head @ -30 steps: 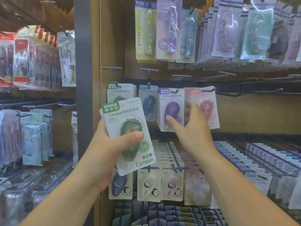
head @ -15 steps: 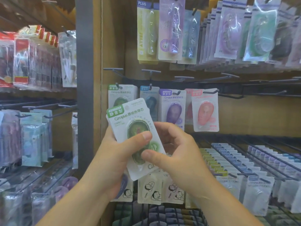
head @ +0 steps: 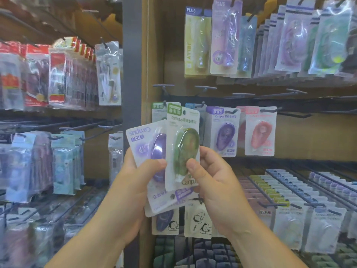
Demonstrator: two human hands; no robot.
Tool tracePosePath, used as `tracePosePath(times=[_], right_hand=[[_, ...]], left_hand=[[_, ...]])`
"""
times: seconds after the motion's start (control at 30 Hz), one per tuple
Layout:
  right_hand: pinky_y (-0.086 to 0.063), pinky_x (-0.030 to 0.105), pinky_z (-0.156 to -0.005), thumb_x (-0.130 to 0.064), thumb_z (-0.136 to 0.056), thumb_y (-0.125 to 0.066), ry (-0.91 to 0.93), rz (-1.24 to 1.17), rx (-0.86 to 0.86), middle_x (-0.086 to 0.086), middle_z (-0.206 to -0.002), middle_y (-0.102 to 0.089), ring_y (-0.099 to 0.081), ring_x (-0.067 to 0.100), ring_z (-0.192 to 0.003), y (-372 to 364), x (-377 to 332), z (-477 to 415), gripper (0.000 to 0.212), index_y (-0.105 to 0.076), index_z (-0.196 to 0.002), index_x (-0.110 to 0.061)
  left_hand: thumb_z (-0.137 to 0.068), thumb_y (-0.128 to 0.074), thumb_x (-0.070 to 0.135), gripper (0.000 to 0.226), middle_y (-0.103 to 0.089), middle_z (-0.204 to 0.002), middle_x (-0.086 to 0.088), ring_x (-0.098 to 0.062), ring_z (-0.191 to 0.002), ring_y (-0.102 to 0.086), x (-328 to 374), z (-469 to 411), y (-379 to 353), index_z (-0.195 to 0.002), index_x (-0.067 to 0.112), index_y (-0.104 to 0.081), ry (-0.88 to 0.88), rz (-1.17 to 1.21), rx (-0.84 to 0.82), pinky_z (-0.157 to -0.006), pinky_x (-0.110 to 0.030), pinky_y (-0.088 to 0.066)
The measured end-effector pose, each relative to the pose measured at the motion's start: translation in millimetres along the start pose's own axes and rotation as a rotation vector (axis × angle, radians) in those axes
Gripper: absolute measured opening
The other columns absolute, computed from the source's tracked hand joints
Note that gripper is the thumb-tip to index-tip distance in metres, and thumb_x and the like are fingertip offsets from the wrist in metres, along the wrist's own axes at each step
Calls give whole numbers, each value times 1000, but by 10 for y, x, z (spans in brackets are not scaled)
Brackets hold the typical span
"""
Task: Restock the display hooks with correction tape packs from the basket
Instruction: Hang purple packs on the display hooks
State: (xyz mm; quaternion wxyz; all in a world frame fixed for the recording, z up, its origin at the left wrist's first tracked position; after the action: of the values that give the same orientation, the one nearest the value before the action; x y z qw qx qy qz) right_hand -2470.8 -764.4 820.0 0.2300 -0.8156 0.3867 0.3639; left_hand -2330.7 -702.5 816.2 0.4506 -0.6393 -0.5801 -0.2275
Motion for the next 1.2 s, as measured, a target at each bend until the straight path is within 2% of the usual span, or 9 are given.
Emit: tracePosePath(times=[0.17, 0.27, 0.4, 0.47, 0.53, 0.7, 0.93, 1.07, 1.2], right_hand=[[-58, 56, -89, -29, -93, -66, -63, -86, -17, 14, -119, -74, -71, 36, -108, -178, 15, 14, 39, -62, -127, -11], [-59, 50, -79, -28, -91, -64, -81, -125, -7, 18, -120, -73, -71, 34, -99, -210, 27, -2, 43, -59, -128, -8], [-57, 30, -55, -23, -94, -64, -60, -97, 114, 5, -101, -75, -70, 21, -83, -174, -49, -73, 25, -61, -117, -13], [-58, 30, -56, -18, -99, -61, -31, 33, 167, 2, -103, -77, -73, 19, -87, -155, -91, -163, 19, -61, -118, -16], [-60, 32, -59, -17, -102, -60, -6, 159, 197, -1, -106, -76, -74, 19, -92, -185, -127, -289, 16, -59, -118, -19], [-58, 29, -61, -24, -101, -63, 4, 405, 282, -5, -109, -71, -74, 14, -94, -281, -87, -531, 14, -57, -113, -27], [-56, 23, -59, -24, -102, -61, 2, 368, 379, -9, -108, -70, -71, 9, -91, -345, 73, -588, 13, -57, -114, -27], [-55, 22, -58, -27, -101, -64, -25, 390, 409, -10, -104, -71, -71, 10, -88, -326, 124, -654, 17, -62, -117, -26], [-50, 16, -52, -29, -100, -65, -41, 446, 430, -9, -105, -72, -71, 15, -87, -278, 181, -752, 22, -64, -122, -26]], left_hand=[[-76, -70, 28, 54, -79, -116, -10, -35, -101, -78, 101, 86, 197, -130, 28, -64, 14, -32, -12, -74, -56, -65], [-74, -70, 29, 49, -80, -111, -9, -33, -94, -79, 167, 125, 329, -123, 29, -68, 20, -36, 10, -67, -50, -66], [-75, -73, 26, 45, -80, -107, -7, -30, -87, -80, 292, 150, 513, -119, 29, -69, 8, -29, 34, -59, -44, -64], [-75, -85, 21, 49, -80, -107, -6, -28, -86, -80, 341, 158, 589, -120, 29, -69, 6, -59, 43, -58, -44, -63], [-74, -87, 23, 54, -80, -108, -4, -27, -89, -80, 367, 157, 663, -123, 30, -67, 5, -87, 54, -60, -44, -64], [-75, -71, 34, 50, -80, -110, -5, -31, -94, -79, 386, 146, 825, -125, 32, -67, -2, -93, 76, -66, -52, -64], [-74, -71, 35, 44, -80, -106, -1, -28, -88, -80, 428, 179, 953, -118, 35, -68, 0, -105, 84, -62, -49, -63], [-71, -89, 28, 51, -80, -106, 0, -29, -89, -80, 437, 183, 939, -117, 36, -67, 8, -124, 69, -64, -54, -64], [-75, -74, 34, 43, -80, -106, -2, -30, -89, -80, 403, 173, 963, -118, 33, -67, 0, -96, 71, -61, -47, -64]])
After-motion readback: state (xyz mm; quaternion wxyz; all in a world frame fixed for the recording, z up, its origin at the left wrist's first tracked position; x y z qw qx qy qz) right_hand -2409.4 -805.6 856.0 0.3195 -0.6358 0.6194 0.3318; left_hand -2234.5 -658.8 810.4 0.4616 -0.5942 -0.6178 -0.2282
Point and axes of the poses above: each hand's wrist, its own z-axis away from the middle knuckle, its own y-axis out of the back of the hand, x = y × z, the point moved 5 cm from there along -z, towards the middle knuckle
